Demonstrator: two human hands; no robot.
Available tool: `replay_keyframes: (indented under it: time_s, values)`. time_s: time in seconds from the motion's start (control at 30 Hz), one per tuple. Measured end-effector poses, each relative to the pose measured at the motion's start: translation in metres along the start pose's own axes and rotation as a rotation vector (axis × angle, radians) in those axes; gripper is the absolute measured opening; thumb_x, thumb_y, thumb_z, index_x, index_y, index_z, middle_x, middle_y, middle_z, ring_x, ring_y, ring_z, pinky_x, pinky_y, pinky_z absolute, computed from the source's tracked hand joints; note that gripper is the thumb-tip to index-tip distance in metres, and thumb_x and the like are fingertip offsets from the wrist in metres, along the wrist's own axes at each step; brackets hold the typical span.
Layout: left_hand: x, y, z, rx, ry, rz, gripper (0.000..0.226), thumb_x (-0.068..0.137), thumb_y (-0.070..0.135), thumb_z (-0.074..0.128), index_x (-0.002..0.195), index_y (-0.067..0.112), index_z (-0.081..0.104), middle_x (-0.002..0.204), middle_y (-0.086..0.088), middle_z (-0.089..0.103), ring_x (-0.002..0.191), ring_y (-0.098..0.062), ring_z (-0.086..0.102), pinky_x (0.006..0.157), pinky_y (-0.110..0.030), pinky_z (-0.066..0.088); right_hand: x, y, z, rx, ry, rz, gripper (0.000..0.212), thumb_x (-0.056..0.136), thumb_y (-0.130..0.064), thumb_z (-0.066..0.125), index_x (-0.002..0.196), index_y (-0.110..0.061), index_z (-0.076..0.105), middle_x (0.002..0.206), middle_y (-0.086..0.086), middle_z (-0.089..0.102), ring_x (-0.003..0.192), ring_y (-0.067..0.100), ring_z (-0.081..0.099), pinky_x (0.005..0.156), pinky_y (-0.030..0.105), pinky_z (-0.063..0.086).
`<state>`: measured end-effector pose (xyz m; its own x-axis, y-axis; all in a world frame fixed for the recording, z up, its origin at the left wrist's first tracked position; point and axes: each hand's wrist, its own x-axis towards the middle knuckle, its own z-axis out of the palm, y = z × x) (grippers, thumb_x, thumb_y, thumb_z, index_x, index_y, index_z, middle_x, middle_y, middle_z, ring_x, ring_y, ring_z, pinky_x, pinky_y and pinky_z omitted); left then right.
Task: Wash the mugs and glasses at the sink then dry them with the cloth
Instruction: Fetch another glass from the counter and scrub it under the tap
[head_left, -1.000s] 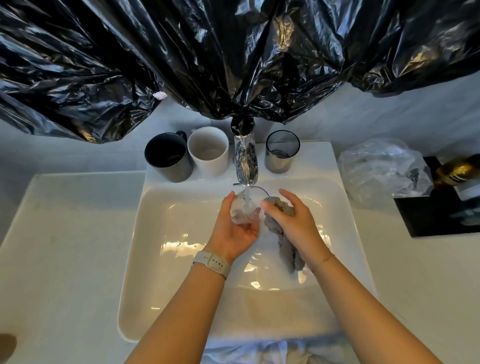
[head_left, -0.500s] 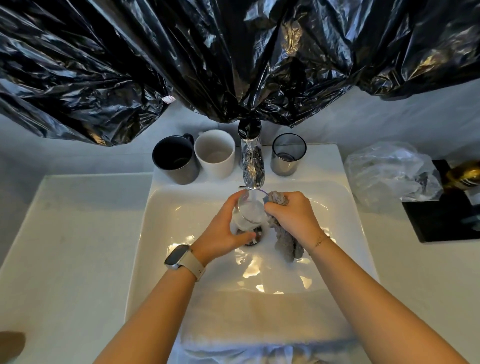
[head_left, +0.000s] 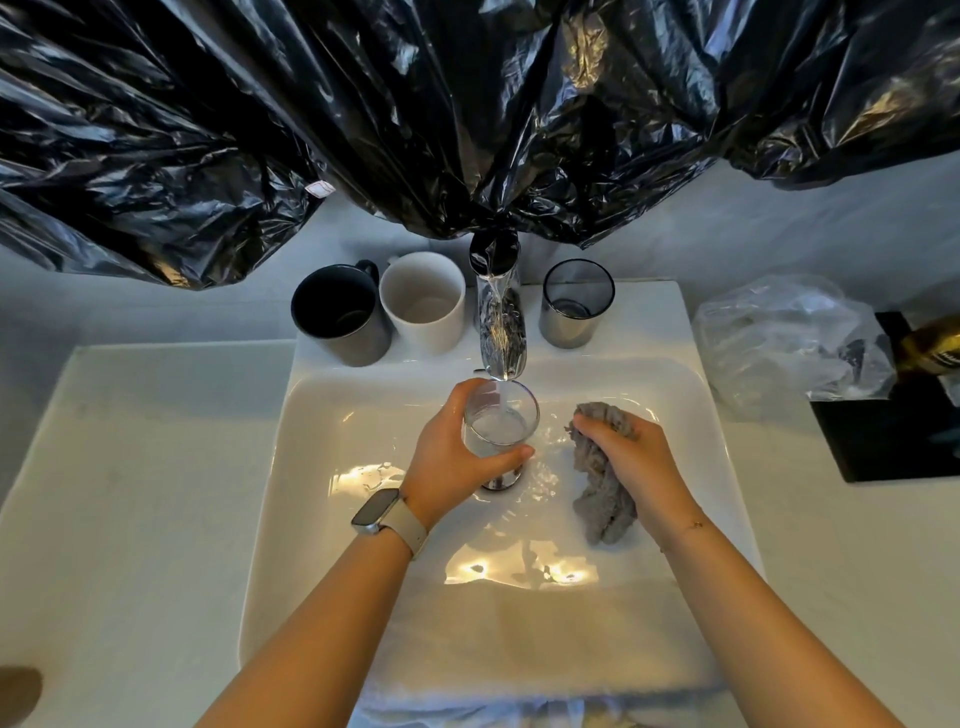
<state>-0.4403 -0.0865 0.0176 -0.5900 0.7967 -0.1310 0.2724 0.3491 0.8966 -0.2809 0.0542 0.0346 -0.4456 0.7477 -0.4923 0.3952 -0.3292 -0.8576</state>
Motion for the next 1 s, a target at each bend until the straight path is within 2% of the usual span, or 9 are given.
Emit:
replay_keyframes:
  time_s: [0.07,0.2,0.3,0.4,0.53,0.67,0.77,0.87,1.0]
  values:
    - [0.002,0.005,-0.002,0.028,-0.013,-0.019,0.067,0.067,0.05,0.086,0.119,0.043,0.045,0.113,0.024,0.059,0.106,0.009,0.055,0.084,-0.004,0.042,-0.003,0.004,-0.003,0.055,0.006,0.032,0.011,0.083,-0.033,0.073,0.085,-0.022,0.075,0.074,-0.005,0.075,0.067,0.006,0.07,0.058,0.015,0.05]
    - [0.016,0.021,-0.01,0.336,-0.218,-0.151,0.061,0.07,0.064,0.076,0.111,0.029,0.046,0.098,0.008,0.061,0.087,-0.011,0.059,0.075,-0.028,0.052,-0.009,0.01,-0.01,0.114,0.013,0.052,0.013,0.083,-0.028,0.074,0.087,-0.016,0.075,0.077,0.001,0.076,0.066,0.008,0.07,0.054,0.014,0.052]
    - [0.02,0.029,-0.016,0.624,-0.389,-0.252,0.058,0.07,0.071,0.071,0.098,0.026,0.049,0.088,0.01,0.055,0.084,-0.014,0.055,0.064,-0.024,0.039,-0.014,0.011,-0.017,0.118,0.023,0.039,0.017,0.083,-0.025,0.073,0.088,-0.009,0.075,0.079,0.008,0.076,0.07,0.015,0.071,0.064,0.022,0.055]
    - [0.017,0.036,-0.02,0.812,-0.499,-0.327,0.055,0.067,0.073,0.071,0.072,0.022,0.051,0.07,0.007,0.051,0.068,-0.013,0.05,0.055,-0.024,0.031,-0.019,0.009,-0.024,0.126,0.031,0.025,0.013,0.083,-0.024,0.073,0.088,-0.012,0.075,0.074,0.006,0.075,0.068,0.016,0.07,0.065,0.025,0.055]
    - [0.007,0.05,-0.024,0.933,-0.437,-0.361,0.051,0.064,0.073,0.07,0.072,0.025,0.054,0.074,0.004,0.057,0.066,-0.008,0.051,0.053,-0.024,0.035,-0.028,0.007,-0.033,0.099,0.067,-0.045,0.012,0.086,-0.021,0.071,0.08,-0.011,0.072,0.062,0.001,0.07,0.06,0.015,0.069,0.055,0.02,0.052]
    - [-0.009,0.068,-0.014,0.827,-0.345,-0.234,0.046,0.07,0.068,0.072,0.075,0.032,0.044,0.082,0.007,0.056,0.068,-0.006,0.046,0.054,-0.024,0.032,-0.041,0.009,-0.053,0.12,0.124,-0.097,0.015,0.089,-0.023,0.069,0.08,-0.011,0.069,0.06,-0.001,0.069,0.06,0.016,0.07,0.053,0.024,0.055]
    - [-0.019,0.083,0.008,0.49,-0.254,-0.205,0.061,0.066,0.066,0.078,0.105,0.03,0.048,0.095,0.01,0.059,0.086,-0.011,0.058,0.061,-0.019,0.038,-0.051,0.012,-0.072,0.241,0.161,-0.084,0.01,0.088,-0.025,0.07,0.081,-0.018,0.071,0.067,-0.001,0.071,0.065,0.015,0.069,0.057,0.024,0.056]
    - [-0.018,0.103,0.04,0.146,-0.117,-0.107,0.067,0.065,0.052,0.086,0.115,0.031,0.047,0.108,0.012,0.062,0.096,-0.01,0.059,0.072,-0.014,0.042,-0.054,0.013,-0.087,0.369,0.205,-0.017,0.006,0.087,-0.023,0.07,0.081,-0.022,0.072,0.073,-0.002,0.071,0.073,0.017,0.065,0.068,0.029,0.053]
    - [0.008,0.133,0.086,0.003,0.072,0.045,0.065,0.069,0.039,0.088,0.12,0.023,0.05,0.116,0.005,0.06,0.104,-0.016,0.057,0.086,-0.027,0.048,-0.052,0.007,-0.094,0.471,0.217,0.074,0.009,0.087,-0.022,0.07,0.084,-0.015,0.072,0.074,0.002,0.07,0.073,0.02,0.064,0.07,0.034,0.051]
